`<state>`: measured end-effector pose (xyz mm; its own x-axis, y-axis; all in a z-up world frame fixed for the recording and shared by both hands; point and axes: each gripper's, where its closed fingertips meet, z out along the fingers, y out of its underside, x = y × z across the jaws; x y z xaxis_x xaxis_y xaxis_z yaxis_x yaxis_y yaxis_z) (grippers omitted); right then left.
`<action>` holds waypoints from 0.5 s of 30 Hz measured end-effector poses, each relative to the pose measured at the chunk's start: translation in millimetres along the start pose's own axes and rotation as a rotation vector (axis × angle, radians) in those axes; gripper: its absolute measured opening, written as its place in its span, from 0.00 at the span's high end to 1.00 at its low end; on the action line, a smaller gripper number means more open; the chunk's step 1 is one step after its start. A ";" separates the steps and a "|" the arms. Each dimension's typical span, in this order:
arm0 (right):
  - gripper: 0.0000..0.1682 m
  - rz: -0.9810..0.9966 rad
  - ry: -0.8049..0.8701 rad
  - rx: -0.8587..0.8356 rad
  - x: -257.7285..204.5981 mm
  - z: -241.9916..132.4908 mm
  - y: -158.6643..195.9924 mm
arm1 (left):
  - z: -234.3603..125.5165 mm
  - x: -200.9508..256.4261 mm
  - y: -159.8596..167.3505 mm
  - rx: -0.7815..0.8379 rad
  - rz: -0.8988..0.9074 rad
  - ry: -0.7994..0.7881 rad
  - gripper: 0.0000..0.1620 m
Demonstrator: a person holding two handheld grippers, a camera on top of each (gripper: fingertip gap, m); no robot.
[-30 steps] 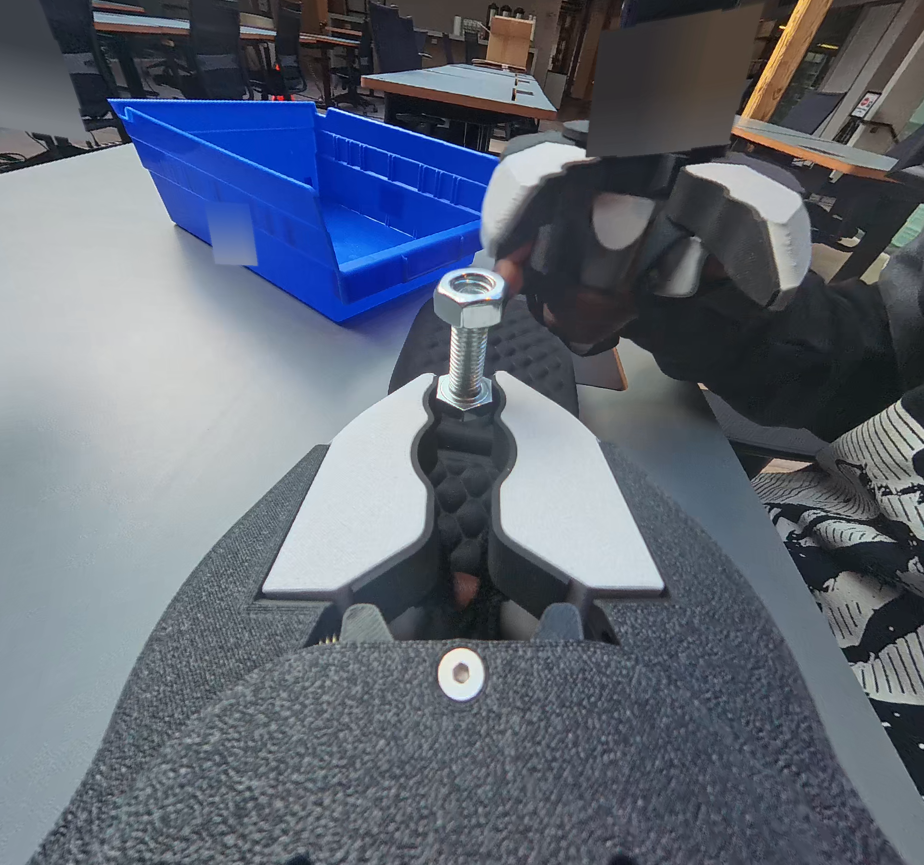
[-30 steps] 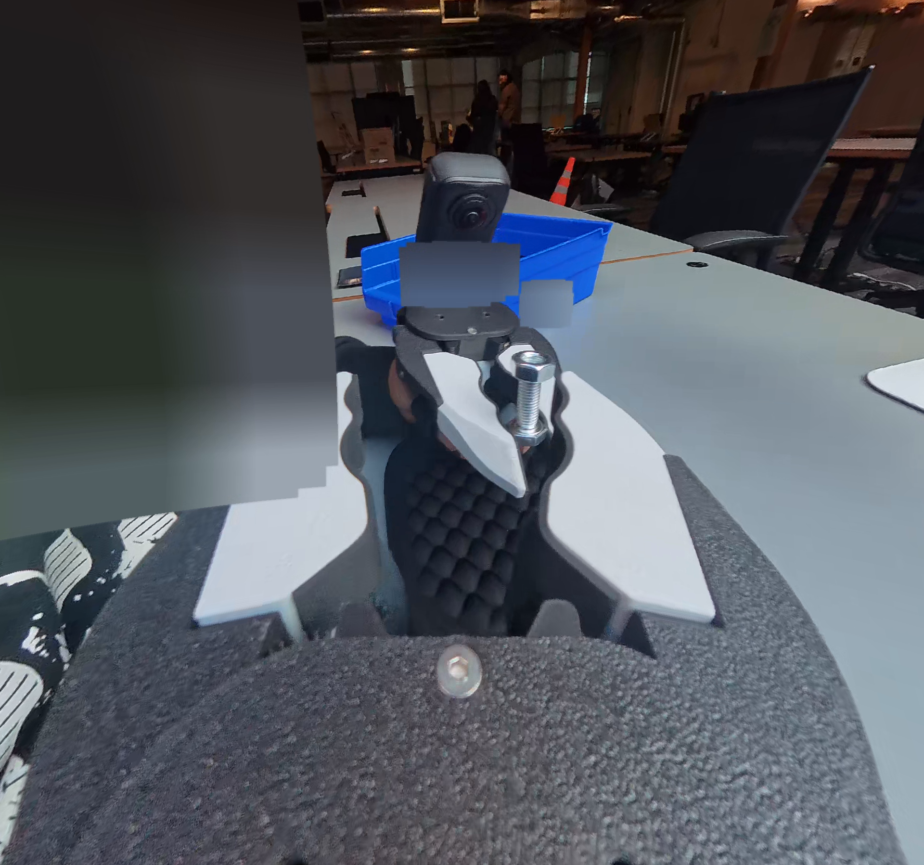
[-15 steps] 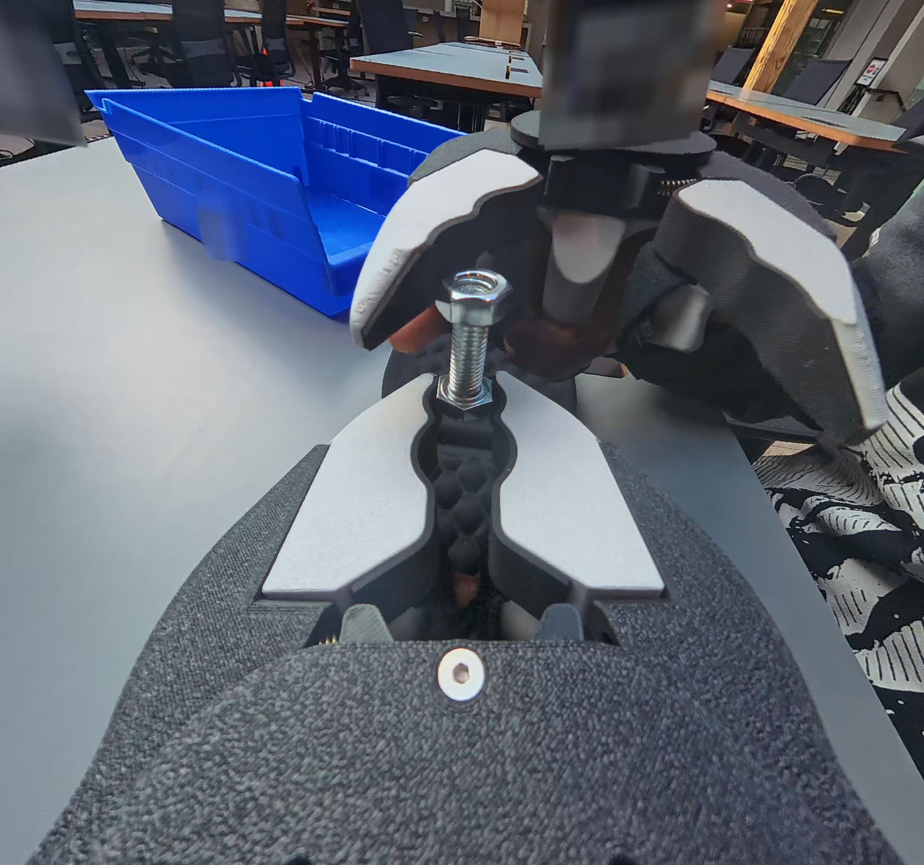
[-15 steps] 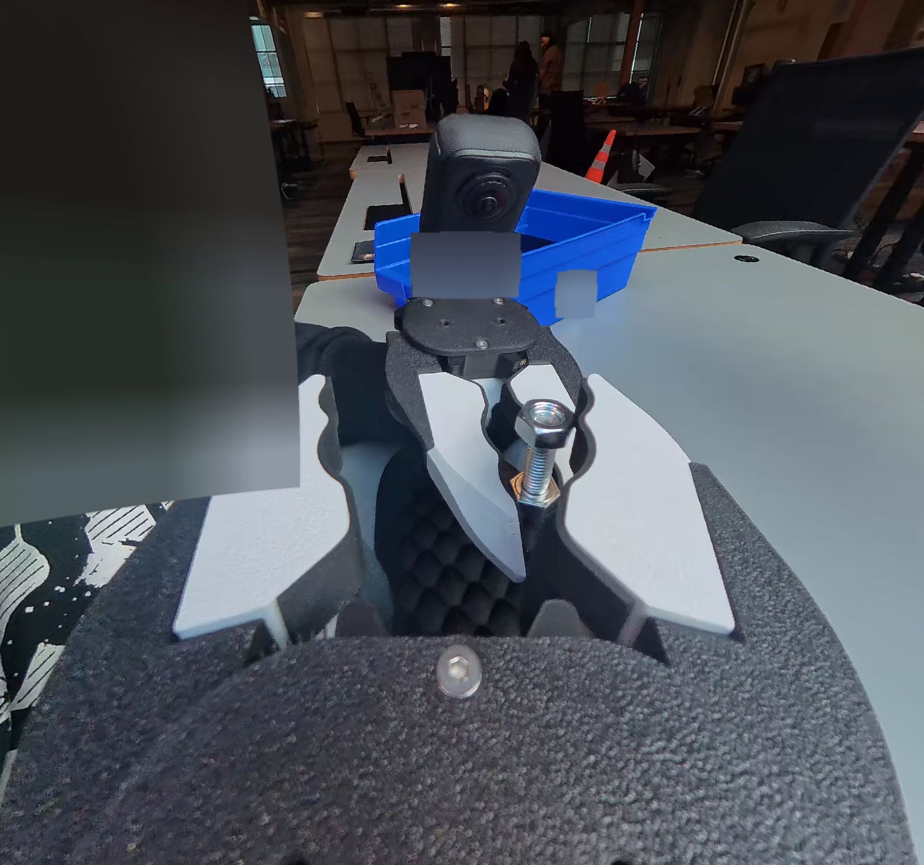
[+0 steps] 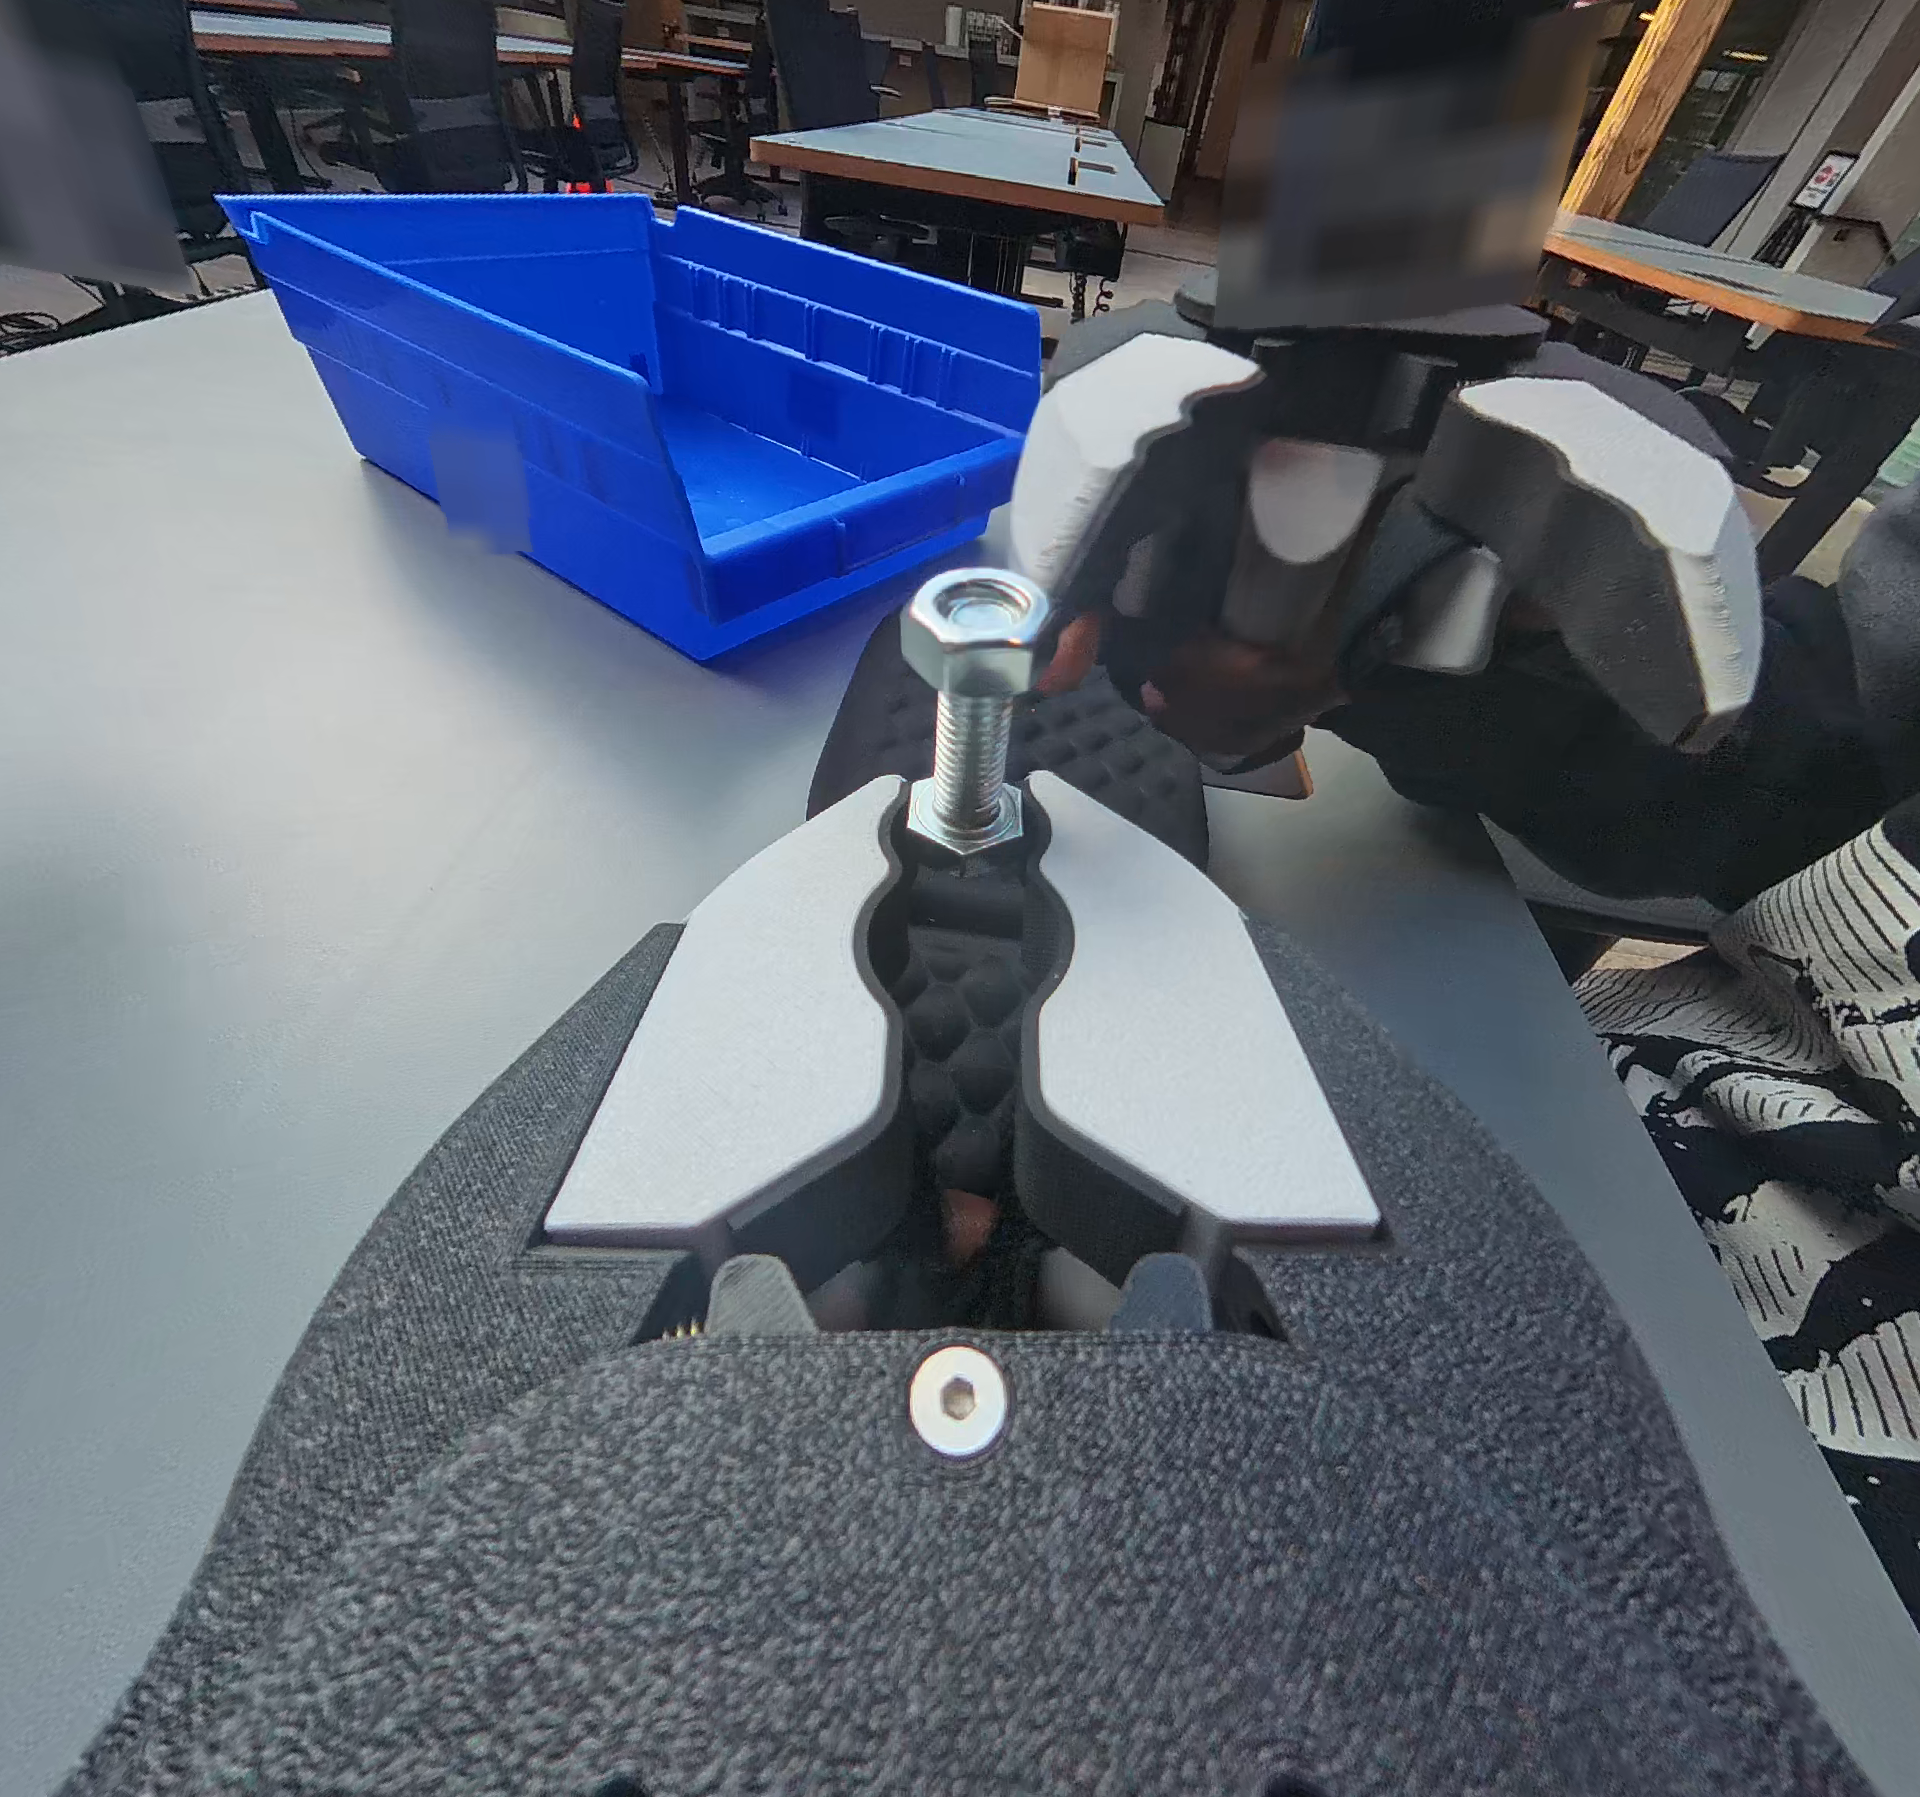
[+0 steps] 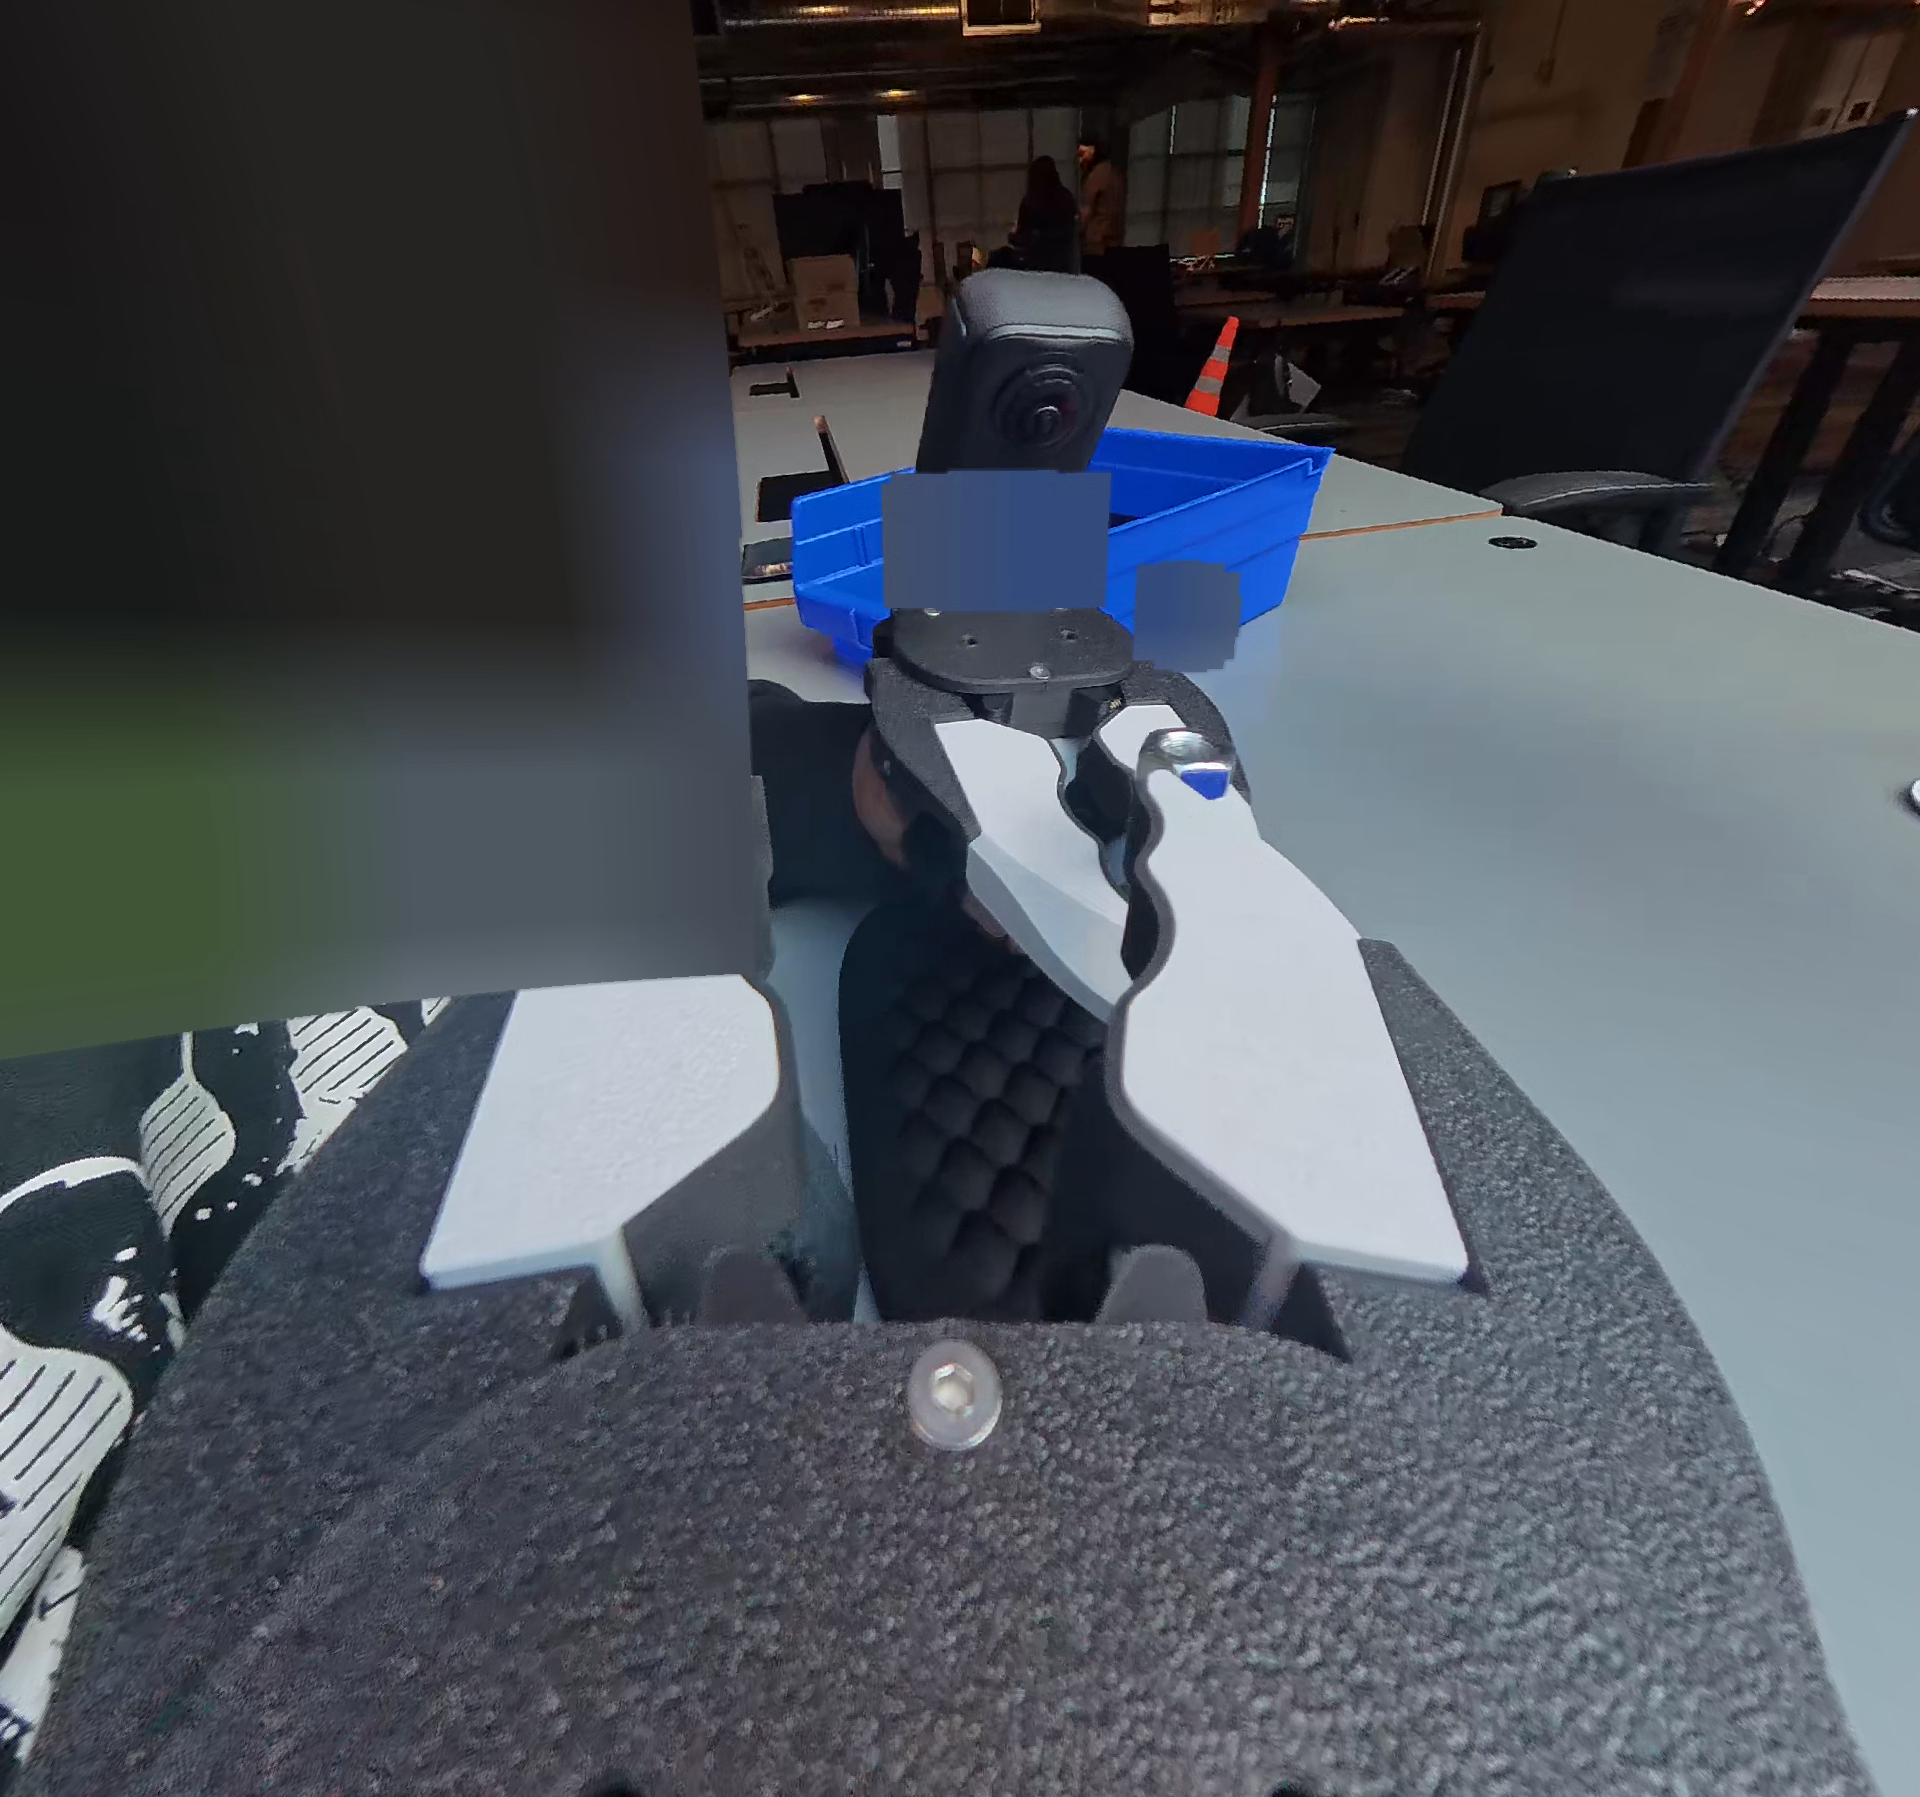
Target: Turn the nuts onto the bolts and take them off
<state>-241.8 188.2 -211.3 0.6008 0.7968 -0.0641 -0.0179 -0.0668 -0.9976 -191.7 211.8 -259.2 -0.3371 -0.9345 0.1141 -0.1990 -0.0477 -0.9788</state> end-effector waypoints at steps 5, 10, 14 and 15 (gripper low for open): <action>0.63 0.007 0.032 0.024 4.6 -7.4 1.3 | 0.5 0.7 0.5 -0.005 0.007 0.000 0.89; 0.48 0.052 0.055 0.060 18.5 1.9 -4.0 | 0.9 1.7 1.1 -0.010 0.013 0.004 0.89; 0.46 0.032 0.006 0.037 15.5 21.7 -1.8 | 1.3 2.3 1.6 -0.014 0.017 0.008 0.89; 0.45 0.024 -0.005 0.023 14.8 26.7 -0.1 | 1.5 2.6 1.9 -0.017 0.019 0.009 0.89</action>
<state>-254.2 216.0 -212.9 0.5959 0.7982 -0.0881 -0.0506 -0.0721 -0.9961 -191.6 208.7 -261.0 -0.3491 -0.9320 0.0973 -0.2078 -0.0242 -0.9779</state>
